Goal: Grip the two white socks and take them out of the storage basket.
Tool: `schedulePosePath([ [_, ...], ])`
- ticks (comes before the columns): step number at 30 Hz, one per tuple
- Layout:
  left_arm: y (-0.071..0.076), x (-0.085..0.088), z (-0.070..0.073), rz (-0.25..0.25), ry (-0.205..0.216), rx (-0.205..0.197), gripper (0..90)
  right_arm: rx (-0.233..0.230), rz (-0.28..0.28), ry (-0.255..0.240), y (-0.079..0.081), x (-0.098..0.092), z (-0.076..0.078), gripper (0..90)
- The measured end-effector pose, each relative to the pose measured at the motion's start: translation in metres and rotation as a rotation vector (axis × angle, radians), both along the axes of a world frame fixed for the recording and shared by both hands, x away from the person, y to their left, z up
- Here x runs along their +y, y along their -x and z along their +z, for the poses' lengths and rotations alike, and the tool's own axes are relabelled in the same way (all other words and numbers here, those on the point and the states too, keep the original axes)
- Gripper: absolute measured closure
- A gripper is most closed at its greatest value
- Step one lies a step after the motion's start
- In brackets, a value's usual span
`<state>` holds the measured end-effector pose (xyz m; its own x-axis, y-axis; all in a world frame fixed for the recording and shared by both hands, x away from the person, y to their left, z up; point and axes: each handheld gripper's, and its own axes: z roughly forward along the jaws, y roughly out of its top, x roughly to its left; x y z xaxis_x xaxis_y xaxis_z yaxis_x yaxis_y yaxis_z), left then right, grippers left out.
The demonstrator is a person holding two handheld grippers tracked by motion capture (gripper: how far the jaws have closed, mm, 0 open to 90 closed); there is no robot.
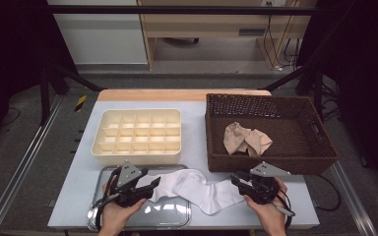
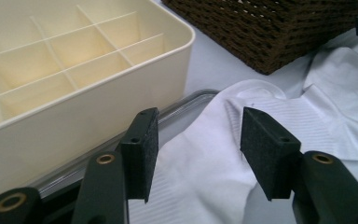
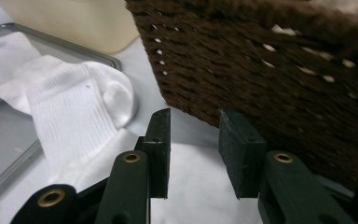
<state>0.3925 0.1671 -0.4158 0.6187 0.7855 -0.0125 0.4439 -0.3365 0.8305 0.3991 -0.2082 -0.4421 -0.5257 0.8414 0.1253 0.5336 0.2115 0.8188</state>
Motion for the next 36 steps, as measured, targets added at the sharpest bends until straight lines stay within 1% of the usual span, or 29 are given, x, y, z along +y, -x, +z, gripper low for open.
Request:
schedulePosePath([
  [3, -0.001, -0.011, -0.001, -0.011, -0.001, 0.003, 47.4, 0.007, -0.013, -0.004, 0.001, -0.006, -0.003, 64.8],
  [5, -0.001, -0.021, -0.003, -0.024, -0.007, 0.005, 48.4, 0.002, -0.019, 0.013, 0.002, -0.008, -0.005, 64.7],
  [7, -0.002, -0.024, -0.004, -0.027, -0.006, 0.008, 49.1, 0.000, -0.021, 0.022, 0.001, -0.009, -0.005, 64.8],
  [8, -0.003, -0.030, -0.007, -0.033, -0.015, 0.017, 49.6, 0.003, -0.033, 0.042, 0.001, -0.011, -0.006, 65.2],
  [9, -0.003, -0.033, -0.009, -0.034, -0.015, 0.020, 50.1, 0.010, -0.037, 0.046, 0.000, -0.013, -0.007, 65.5],
  [12, -0.004, -0.039, -0.014, -0.044, -0.020, 0.031, 51.5, 0.023, -0.054, 0.055, -0.001, -0.018, -0.011, 65.6],
  [13, -0.004, -0.039, -0.014, -0.044, -0.020, 0.031, 52.0, 0.020, -0.062, 0.058, -0.002, -0.020, -0.012, 65.5],
  [15, -0.005, -0.044, -0.020, -0.050, -0.029, 0.046, 53.3, 0.018, -0.075, 0.060, -0.002, -0.025, -0.013, 65.1],
  [19, -0.005, -0.049, -0.030, -0.058, -0.049, 0.075, 54.5, 0.029, -0.096, 0.057, -0.003, -0.031, -0.016, 64.4],
  [23, -0.007, -0.053, -0.037, -0.049, -0.064, 0.081, 55.0, 0.042, -0.106, 0.064, -0.004, -0.033, -0.019, 64.3],
  [25, -0.009, -0.055, -0.040, -0.046, -0.072, 0.090, 56.0, 0.056, -0.107, 0.071, -0.004, -0.034, -0.021, 64.3],
  [27, -0.010, -0.057, -0.043, -0.043, -0.078, 0.095, 57.6, 0.060, -0.106, 0.075, -0.004, -0.034, -0.022, 64.4],
  [28, -0.011, -0.059, -0.047, -0.038, -0.084, 0.096, 58.9, 0.078, -0.106, 0.079, -0.005, -0.036, -0.024, 64.7],
  [30, -0.013, -0.060, -0.050, -0.033, -0.090, 0.105, 62.0, 0.088, -0.106, 0.085, -0.007, -0.036, -0.026, 64.9],
  [33, -0.014, -0.060, -0.052, -0.034, -0.089, 0.116, 67.6, 0.100, -0.107, 0.095, -0.009, -0.037, -0.028, 66.2],
  [36, -0.013, -0.061, -0.053, -0.042, -0.096, 0.116, 74.3, 0.108, -0.108, 0.097, -0.010, -0.037, -0.029, 67.0],
])
